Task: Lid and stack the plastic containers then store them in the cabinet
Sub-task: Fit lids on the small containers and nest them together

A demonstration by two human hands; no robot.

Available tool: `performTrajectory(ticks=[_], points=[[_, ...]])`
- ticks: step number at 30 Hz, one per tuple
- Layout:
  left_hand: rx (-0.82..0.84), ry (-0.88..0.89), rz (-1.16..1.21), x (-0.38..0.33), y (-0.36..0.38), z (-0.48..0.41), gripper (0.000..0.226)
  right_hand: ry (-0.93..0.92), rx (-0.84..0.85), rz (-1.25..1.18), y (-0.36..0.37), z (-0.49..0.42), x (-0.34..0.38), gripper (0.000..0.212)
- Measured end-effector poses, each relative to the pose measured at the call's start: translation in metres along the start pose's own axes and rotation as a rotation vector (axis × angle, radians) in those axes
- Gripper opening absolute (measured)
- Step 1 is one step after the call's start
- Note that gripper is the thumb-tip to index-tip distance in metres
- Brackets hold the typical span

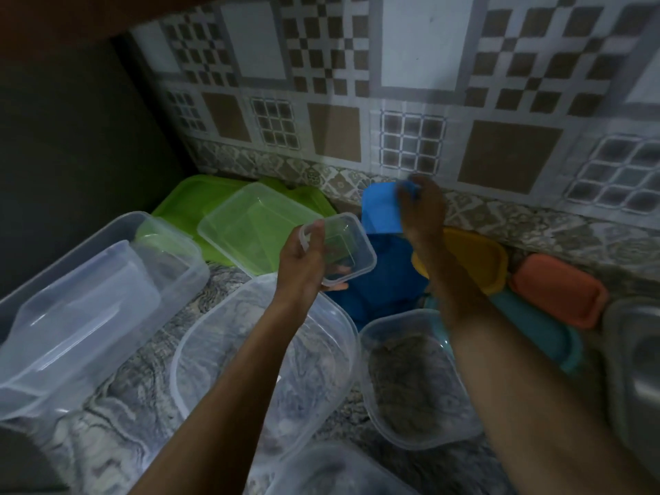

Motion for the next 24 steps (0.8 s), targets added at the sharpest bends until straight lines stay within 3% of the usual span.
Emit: performTrajectory(ticks=[2,5,8,11,16,18,20,24], points=[[0.001,0.001,0.002,-0.001,-0.005,0.012,0.028,0.024,-0.066,-0.144,-0.036,0.020,0.030,0.030],[0.035,0.018,-0.015,0.000,-0.007,0.037,0.038,0.058,0.158,-0.209,-0.053,0.071,0.067,0.024],[0.156,-0.004,-0.052,0.008,0.008,0.060,0.050,0.058,0.229,-0.143,-0.053,0.124,0.077,0.015],[0.264,-0.146,-0.011,0.025,0.023,0.089,0.061,0.083,0.184,-0.189,-0.069,0.160,0.074,0.018],[0.447,-0.153,-0.092,0.033,0.040,0.131,0.065,0.065,0.140,-0.153,-0.107,0.192,0.078,0.027],[0.500,-0.091,-0.123,0.032,0.045,0.144,0.058,0.034,0.083,-0.136,-0.122,0.205,0.082,0.020],[0.499,-0.019,-0.144,0.034,0.050,0.153,0.050,0.041,-0.006,-0.146,-0.136,0.218,0.083,0.015],[0.441,0.004,-0.200,0.048,0.059,0.172,0.046,0.088,-0.102,-0.121,-0.160,0.247,0.084,0.028]])
Point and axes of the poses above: each hand's wrist, its own z-axis away from the middle knuckle, its own y-axis out of the palm, x = y × z, the point moved 8 cm from there along -z, towards the middle knuckle, and after that the axes turned 6 degrees about -y, right-handed, at the moved point
